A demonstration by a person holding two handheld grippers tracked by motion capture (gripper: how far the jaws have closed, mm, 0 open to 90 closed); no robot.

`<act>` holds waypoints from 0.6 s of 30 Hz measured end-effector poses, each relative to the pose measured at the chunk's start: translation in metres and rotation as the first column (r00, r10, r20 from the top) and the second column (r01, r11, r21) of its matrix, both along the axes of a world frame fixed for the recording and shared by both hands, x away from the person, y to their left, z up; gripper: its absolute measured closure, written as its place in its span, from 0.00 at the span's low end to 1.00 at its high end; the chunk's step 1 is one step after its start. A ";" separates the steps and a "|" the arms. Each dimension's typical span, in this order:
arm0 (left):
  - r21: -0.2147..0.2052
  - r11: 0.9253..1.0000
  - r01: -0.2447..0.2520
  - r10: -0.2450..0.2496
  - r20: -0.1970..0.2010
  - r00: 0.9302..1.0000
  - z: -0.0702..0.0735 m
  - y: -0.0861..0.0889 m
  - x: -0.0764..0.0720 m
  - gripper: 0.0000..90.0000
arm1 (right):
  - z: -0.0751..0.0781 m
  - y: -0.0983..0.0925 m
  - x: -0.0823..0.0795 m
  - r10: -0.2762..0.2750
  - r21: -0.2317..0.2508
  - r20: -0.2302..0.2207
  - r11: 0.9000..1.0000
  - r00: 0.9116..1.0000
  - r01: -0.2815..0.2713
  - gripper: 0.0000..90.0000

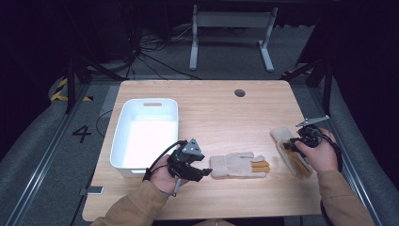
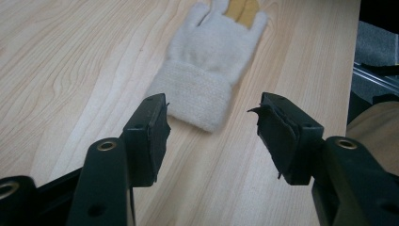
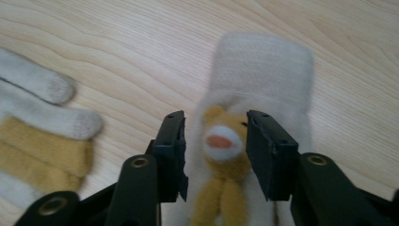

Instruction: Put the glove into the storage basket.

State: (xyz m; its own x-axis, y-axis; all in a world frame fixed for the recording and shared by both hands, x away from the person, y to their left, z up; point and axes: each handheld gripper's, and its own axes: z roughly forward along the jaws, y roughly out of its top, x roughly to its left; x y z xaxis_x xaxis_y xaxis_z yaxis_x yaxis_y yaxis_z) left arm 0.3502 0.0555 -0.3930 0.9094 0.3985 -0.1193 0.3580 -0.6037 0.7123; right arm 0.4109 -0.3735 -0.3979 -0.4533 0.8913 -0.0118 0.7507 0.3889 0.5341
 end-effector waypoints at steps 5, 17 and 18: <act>0.008 1.000 -0.011 0.011 -0.008 1.000 -0.004 0.003 0.001 0.48 | -0.009 -0.013 0.001 -0.034 -0.001 -0.019 0.999 0.999 0.034 0.50; 0.017 1.000 -0.010 0.011 -0.014 1.000 -0.006 0.002 0.000 0.48 | -0.029 -0.021 -0.005 -0.064 -0.001 -0.053 0.998 0.997 0.064 0.41; 0.019 1.000 -0.009 0.010 -0.016 1.000 -0.006 0.002 0.000 0.48 | -0.030 -0.021 -0.006 -0.060 -0.005 -0.053 0.998 0.997 0.060 0.40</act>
